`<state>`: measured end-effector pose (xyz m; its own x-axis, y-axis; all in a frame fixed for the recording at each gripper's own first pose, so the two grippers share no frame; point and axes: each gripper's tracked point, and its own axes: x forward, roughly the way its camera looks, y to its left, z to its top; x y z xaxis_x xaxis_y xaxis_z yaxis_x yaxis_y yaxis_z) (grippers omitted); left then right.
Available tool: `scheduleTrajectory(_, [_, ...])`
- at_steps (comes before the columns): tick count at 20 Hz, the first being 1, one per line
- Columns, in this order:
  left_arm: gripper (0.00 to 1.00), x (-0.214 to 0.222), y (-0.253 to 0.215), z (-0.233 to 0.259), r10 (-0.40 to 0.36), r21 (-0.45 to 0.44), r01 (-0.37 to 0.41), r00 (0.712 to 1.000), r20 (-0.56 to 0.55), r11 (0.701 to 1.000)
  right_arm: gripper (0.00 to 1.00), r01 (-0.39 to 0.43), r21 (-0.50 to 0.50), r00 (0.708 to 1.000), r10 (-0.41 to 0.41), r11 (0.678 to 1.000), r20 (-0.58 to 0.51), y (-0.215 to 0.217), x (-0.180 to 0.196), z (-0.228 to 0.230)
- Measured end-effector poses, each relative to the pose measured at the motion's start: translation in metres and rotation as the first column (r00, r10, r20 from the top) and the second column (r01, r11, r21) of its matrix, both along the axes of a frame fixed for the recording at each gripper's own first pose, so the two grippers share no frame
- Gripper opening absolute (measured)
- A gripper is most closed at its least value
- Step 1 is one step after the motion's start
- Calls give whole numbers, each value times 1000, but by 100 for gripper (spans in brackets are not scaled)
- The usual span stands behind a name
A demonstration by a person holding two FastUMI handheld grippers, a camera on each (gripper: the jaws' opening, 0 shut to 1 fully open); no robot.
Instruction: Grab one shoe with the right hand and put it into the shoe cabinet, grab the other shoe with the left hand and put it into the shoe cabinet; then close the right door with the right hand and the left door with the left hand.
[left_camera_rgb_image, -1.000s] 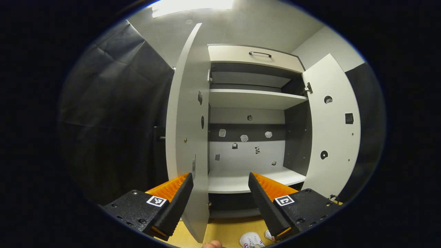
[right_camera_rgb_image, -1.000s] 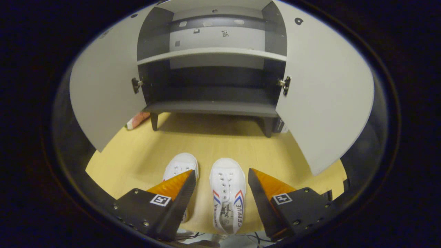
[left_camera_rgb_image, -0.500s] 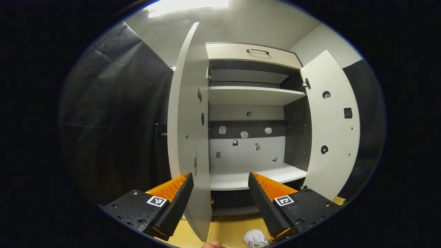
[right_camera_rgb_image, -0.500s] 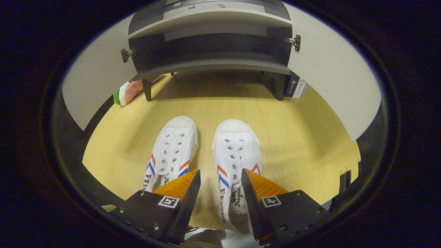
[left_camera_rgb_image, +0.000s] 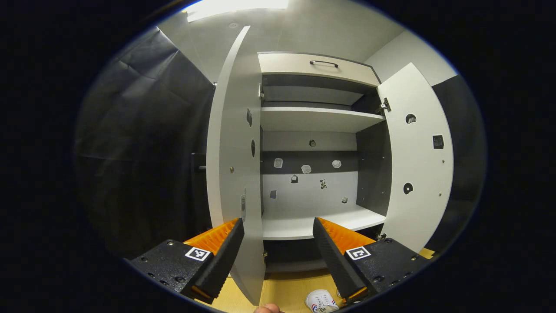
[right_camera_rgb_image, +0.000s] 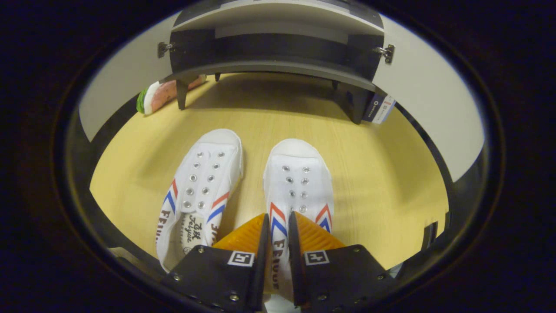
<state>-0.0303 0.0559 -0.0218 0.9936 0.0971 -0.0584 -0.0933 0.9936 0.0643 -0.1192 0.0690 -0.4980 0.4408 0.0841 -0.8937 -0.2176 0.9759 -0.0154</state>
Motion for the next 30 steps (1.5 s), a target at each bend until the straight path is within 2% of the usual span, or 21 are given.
scheduleTrajectory(2, [97, 0, 0, 0, -2, 1, 2, 1000, 1, 1000, 29, -17, -18, 1000, 17, 1000, 12, -1, 7, -7])
scheduleTrajectory(3, [97, 1, 0, 0, -3, 2, 3, 1000, 0, 1000, 16, -13, -24, 1000, 13, 1000, 10, -1, 2, -2])
scheduleTrajectory(5, [97, 0, 0, 1, -5, 3, 5, 1000, 1, 1000, 16, -20, -22, 1000, 19, 1000, -14, 1, 2, 1])
scheduleTrajectory(6, [97, 0, -1, 0, -7, 4, 7, 1000, 0, 1000, 15, 7, -25, 1000, -8, 1000, -17, 0, -2, 9])
scheduleTrajectory(7, [97, 0, -1, 0, -9, 3, 9, 1000, 0, 1000, 1, 24, -15, 1000, -24, 1000, -19, 2, 4, 3])
scheduleTrajectory(13, [97, 0, -1, 0, -18, 2, 18, 1000, 1, 1000, 1, 83, 41, 997, -83, 996, -3, -2, 14, 25])
scheduleTrajectory(16, [97, 0, -2, -1, -24, 4, 24, 1000, 1, 1000, 0, 92, 84, 994, -96, 992, 48, -1, 27, 58])
scheduleTrajectory(19, [97, 1, -2, -1, -26, 8, 26, 1000, 4, 1000, 0, 89, 120, 984, -106, 989, 145, 2, 55, 112])
scheduleTrajectory(22, [97, 2, -3, -2, -31, 7, 31, 1000, 5, 1000, 0, 87, 162, 957, -127, 983, 260, 6, 94, 172])
scheduleTrajectory(27, [96, 4, -2, -1, -37, -1, 37, 999, 10, 999, 0, 49, 198, 882, -136, 979, 452, 10, 168, 273])
scheduleTrajectory(30, [96, 4, -3, -3, -41, -4, 41, 999, 9, 999, 0, 20, 178, 843, -112, 984, 526, 11, 218, 311])
